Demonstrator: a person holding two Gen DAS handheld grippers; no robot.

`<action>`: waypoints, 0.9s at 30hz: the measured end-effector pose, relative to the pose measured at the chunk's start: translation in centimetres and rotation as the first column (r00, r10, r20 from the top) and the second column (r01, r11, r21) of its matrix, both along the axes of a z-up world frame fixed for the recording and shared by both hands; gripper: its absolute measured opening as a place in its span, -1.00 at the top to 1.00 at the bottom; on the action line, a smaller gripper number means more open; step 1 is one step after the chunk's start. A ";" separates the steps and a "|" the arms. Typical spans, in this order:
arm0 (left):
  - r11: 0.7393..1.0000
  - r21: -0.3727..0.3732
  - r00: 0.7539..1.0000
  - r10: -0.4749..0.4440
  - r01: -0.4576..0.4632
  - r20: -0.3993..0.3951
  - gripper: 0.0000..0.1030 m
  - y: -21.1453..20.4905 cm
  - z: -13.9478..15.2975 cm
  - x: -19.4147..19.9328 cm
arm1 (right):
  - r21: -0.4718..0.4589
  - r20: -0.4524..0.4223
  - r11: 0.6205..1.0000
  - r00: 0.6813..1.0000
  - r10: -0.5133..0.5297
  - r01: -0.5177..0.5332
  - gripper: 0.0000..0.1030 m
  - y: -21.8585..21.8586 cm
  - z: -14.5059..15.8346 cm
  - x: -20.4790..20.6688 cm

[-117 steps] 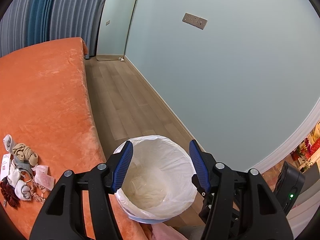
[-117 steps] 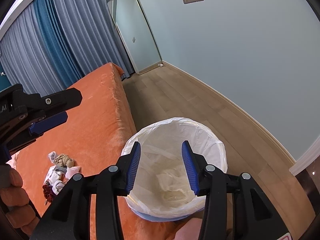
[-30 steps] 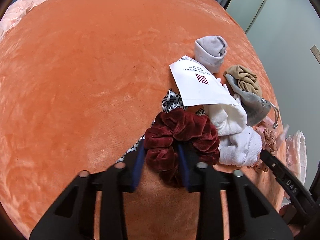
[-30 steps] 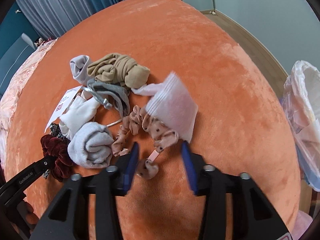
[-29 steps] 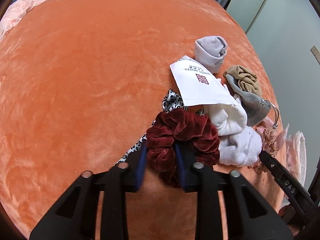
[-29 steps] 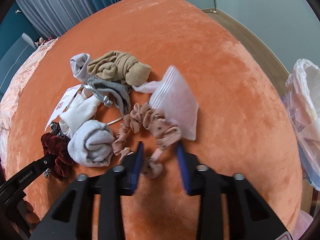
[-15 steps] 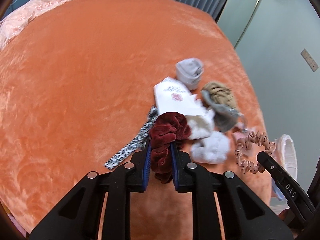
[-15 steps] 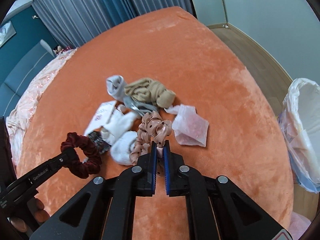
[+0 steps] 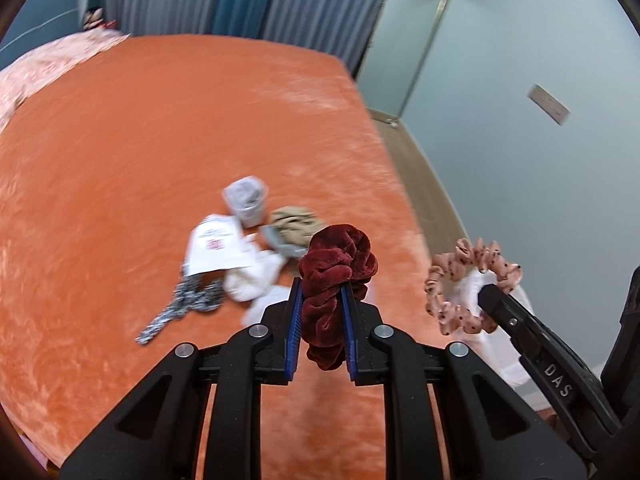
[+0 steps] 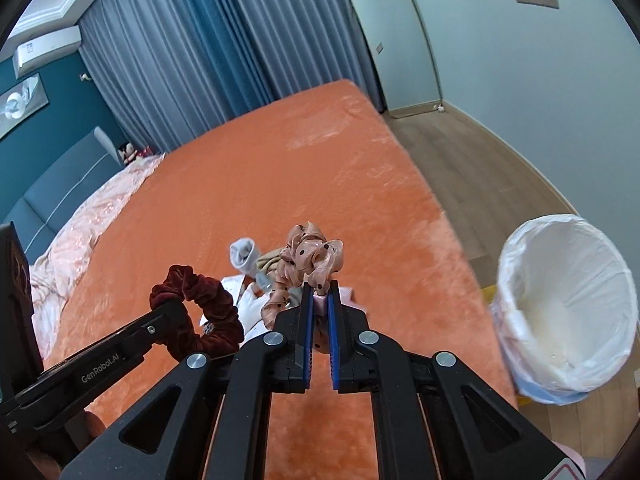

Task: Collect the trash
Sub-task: 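Carry both scrunchies over the trash bin with both tools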

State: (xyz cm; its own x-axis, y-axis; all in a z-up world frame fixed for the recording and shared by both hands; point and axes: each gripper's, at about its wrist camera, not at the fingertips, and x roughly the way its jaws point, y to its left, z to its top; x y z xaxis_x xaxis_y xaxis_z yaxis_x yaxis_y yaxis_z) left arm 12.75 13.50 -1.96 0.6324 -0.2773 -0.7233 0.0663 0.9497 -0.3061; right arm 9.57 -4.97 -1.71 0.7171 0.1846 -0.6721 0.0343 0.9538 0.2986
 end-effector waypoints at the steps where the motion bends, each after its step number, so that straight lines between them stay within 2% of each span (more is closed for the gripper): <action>1: 1.000 0.002 1.000 -0.013 0.013 0.006 0.67 -0.8 0.3 -0.1 | 0.003 0.007 1.000 1.000 -0.013 0.013 0.88 -0.8 0.3 -0.2; 11: 0.985 0.026 0.982 -0.172 0.171 0.081 0.67 -10.3 3.8 -1.7 | -0.010 0.085 0.991 0.987 -0.133 0.134 0.88 -9.0 3.4 -3.5; 19: 0.956 0.038 0.948 -0.292 0.290 0.126 0.66 -17.4 6.0 -2.8 | -0.017 0.111 0.975 0.970 -0.217 0.220 0.88 -14.5 4.3 -6.0; 27: 0.926 0.055 0.915 -0.376 0.372 0.145 0.66 -22.9 6.8 -3.2 | -0.019 0.110 0.957 0.952 -0.285 0.288 0.88 -18.6 4.0 -7.4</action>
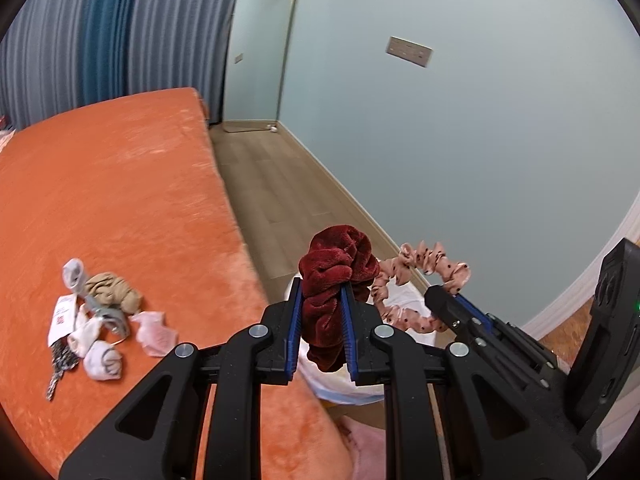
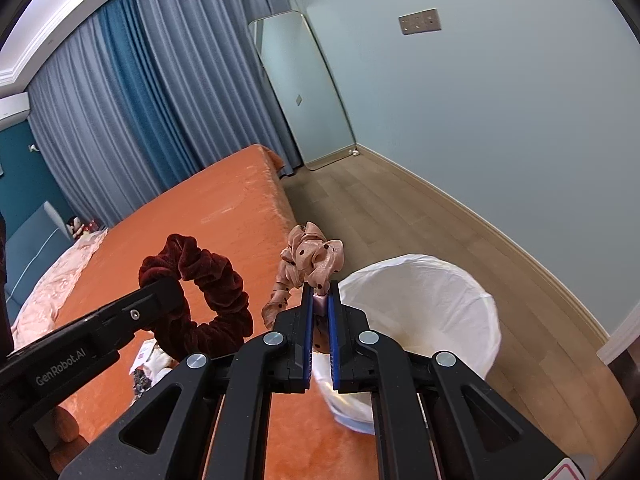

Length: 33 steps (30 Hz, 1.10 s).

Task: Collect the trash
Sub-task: 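Carry both scrunchies over the trash bin with both tools, then open both tools to drop the scrunchies into the bin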

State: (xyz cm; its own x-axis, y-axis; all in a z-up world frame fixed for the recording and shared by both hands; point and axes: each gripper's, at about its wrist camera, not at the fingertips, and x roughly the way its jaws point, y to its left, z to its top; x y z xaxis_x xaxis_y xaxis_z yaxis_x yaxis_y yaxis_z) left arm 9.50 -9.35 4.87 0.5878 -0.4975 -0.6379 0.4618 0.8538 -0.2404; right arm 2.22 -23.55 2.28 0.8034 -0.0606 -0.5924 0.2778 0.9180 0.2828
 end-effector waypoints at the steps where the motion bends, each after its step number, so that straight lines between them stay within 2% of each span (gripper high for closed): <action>1: 1.000 0.000 1.000 -0.008 0.008 0.000 0.66 -0.5 0.0 -0.1 | 0.000 -0.001 1.000 1.000 -0.007 0.007 0.88 -0.2 -0.1 0.0; 9: 0.998 0.015 0.998 -0.062 0.062 -0.012 0.66 -4.4 -0.4 0.1 | 0.009 -0.007 0.998 0.998 -0.056 0.056 0.88 -1.9 -0.7 -1.1; 19: 0.996 0.030 0.996 -0.086 0.086 -0.028 0.65 -7.3 -1.3 1.1 | 0.017 -0.016 0.997 0.997 -0.079 0.079 0.86 -3.0 -1.4 -1.2; 22: 0.996 0.027 0.996 -0.087 0.088 -0.030 0.63 -7.7 -1.5 1.3 | 0.021 -0.019 0.996 0.996 -0.081 0.082 0.79 -3.2 -1.6 -1.2; 23: 0.996 0.023 0.996 -0.086 0.087 -0.028 0.59 -7.8 -1.4 1.3 | 0.020 -0.017 0.996 0.996 -0.086 0.087 0.77 -3.2 -1.7 -1.2; 25: 0.997 0.027 0.998 -0.066 0.066 -0.022 0.35 -7.8 -1.5 1.5 | 0.021 -0.025 0.996 0.996 -0.085 0.086 0.75 -2.9 -1.7 -1.2; 26: 0.998 0.032 0.998 -0.052 0.053 -0.018 0.12 -7.8 -1.4 1.5 | 0.023 -0.031 0.996 0.996 -0.085 0.086 0.70 -2.8 -1.8 -1.1; 27: 0.998 0.035 0.999 -0.042 0.043 -0.017 0.01 -7.8 -1.4 1.6 | 0.027 -0.036 0.996 0.996 -0.087 0.088 0.60 -2.7 -1.9 -1.1; 29: 0.999 0.033 0.999 -0.037 0.037 -0.018 0.01 -7.6 -1.5 1.7 | 0.035 -0.034 0.995 0.996 -0.088 0.089 0.51 -2.6 -2.0 -1.2; 33: 0.999 0.036 0.999 -0.026 0.027 -0.021 0.01 -7.2 -1.6 1.9 | 0.020 -0.038 0.997 0.996 -0.076 0.076 0.47 -1.7 -2.0 -1.6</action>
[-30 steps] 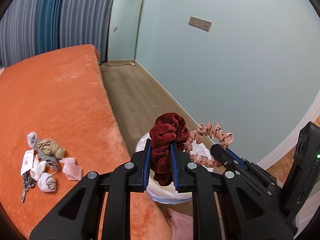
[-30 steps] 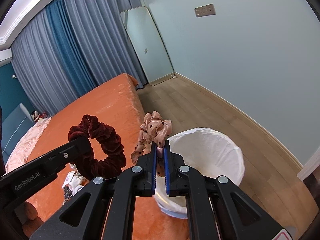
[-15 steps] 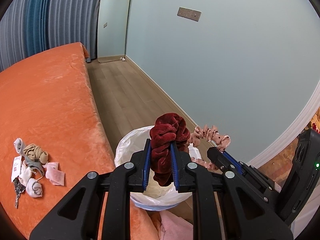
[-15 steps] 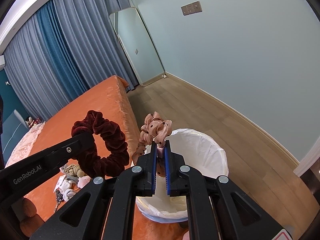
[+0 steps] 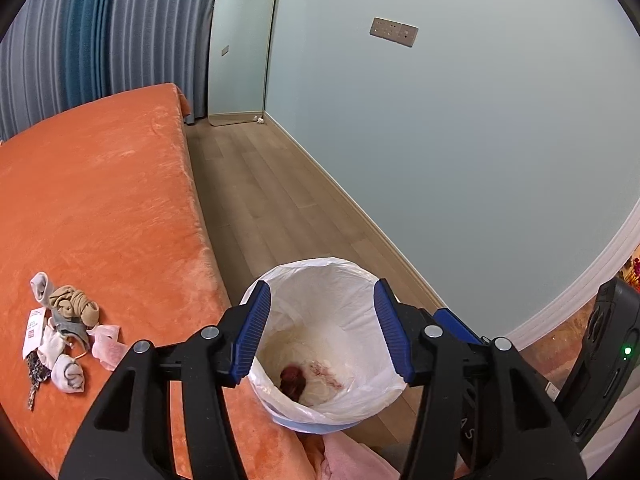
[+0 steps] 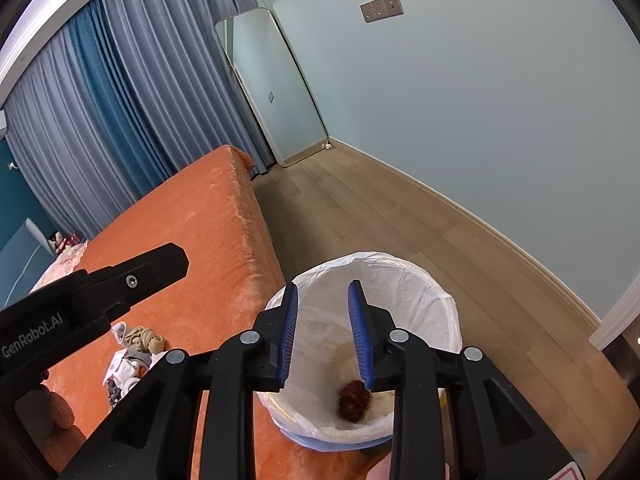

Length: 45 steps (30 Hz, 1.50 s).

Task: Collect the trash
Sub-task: 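Open both tools to drop the scrunchies into the bin, then move both open tools back toward the remaining clutter on the bed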

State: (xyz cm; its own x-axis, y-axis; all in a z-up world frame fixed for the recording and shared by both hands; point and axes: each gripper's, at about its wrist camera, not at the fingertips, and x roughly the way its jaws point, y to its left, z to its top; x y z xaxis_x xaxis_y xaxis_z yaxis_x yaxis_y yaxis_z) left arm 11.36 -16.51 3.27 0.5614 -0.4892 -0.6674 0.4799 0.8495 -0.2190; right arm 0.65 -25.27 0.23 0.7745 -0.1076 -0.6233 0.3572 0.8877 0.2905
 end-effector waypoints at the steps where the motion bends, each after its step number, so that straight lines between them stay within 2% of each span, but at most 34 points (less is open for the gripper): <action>1: 1.000 0.001 1.000 0.002 -0.002 -0.001 0.01 0.1 0.0 0.0 | -0.003 0.000 1.000 1.000 0.002 -0.002 0.46 0.0 0.0 -0.1; 5: 1.000 -0.002 1.000 0.013 -0.013 -0.007 0.01 0.8 0.0 -0.1 | -0.007 0.002 1.000 1.000 0.003 -0.003 0.35 0.1 0.3 -0.3; 24: 0.997 -0.033 0.997 0.076 -0.076 0.003 0.01 5.1 1.1 -0.5 | -0.021 0.002 0.999 0.999 0.045 -0.045 0.33 1.9 1.4 0.4; 43: 0.983 -0.049 0.984 0.177 -0.178 -0.028 0.01 11.6 0.5 0.2 | -0.039 -0.024 0.990 0.991 0.132 -0.133 0.30 6.5 1.2 2.3; 45: 0.979 -0.049 0.980 0.194 -0.196 -0.040 0.01 12.7 0.0 0.3 | -0.040 -0.029 0.988 0.989 0.148 -0.149 0.21 7.3 1.0 2.6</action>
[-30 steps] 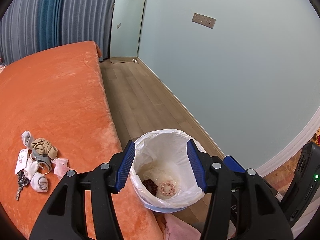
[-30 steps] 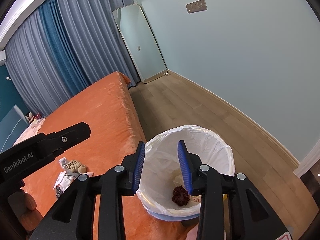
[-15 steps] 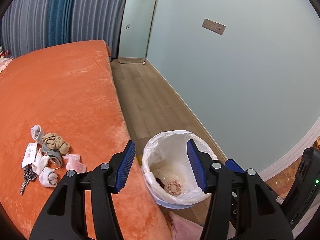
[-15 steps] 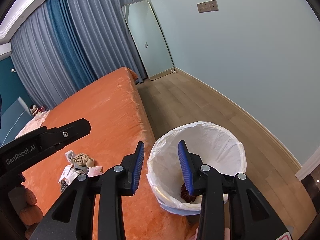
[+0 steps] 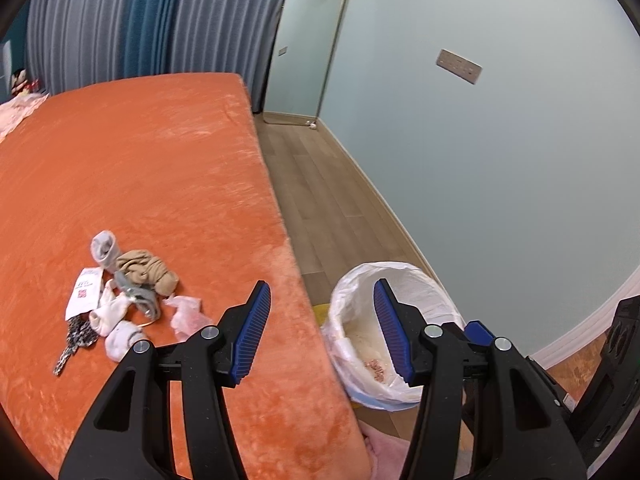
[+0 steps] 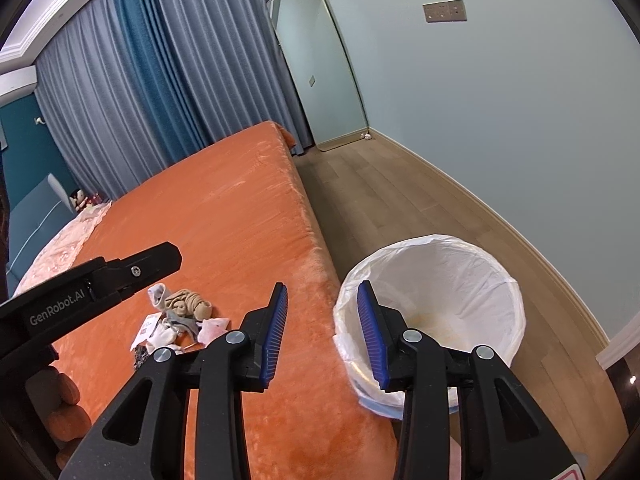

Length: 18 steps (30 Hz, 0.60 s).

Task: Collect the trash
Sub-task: 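Move both open tools back toward the remaining clutter on the bed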

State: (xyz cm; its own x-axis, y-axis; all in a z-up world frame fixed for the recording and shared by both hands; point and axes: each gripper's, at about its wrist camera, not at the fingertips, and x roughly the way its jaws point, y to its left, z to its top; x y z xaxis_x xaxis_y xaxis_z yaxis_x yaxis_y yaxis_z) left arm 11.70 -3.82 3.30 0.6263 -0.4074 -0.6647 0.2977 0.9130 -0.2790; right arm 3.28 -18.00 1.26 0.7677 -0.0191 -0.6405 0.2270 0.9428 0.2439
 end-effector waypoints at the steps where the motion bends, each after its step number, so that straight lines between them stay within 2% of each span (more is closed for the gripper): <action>1: 1.000 -0.001 1.000 0.011 -0.011 -0.008 0.01 0.7 -0.3 0.1 | -0.003 0.000 1.000 1.000 0.004 -0.004 0.18 0.5 -0.1 0.0; 11: 0.994 0.017 0.991 0.112 -0.111 -0.077 -0.11 6.7 -3.6 0.9 | 0.000 -0.050 0.996 0.995 0.085 -0.085 0.17 5.3 -2.1 1.6; 18: 0.981 0.040 0.970 0.194 -0.190 -0.144 -0.19 11.9 -7.1 1.5 | 0.005 -0.100 0.991 0.986 0.134 -0.134 0.17 8.6 -4.4 2.9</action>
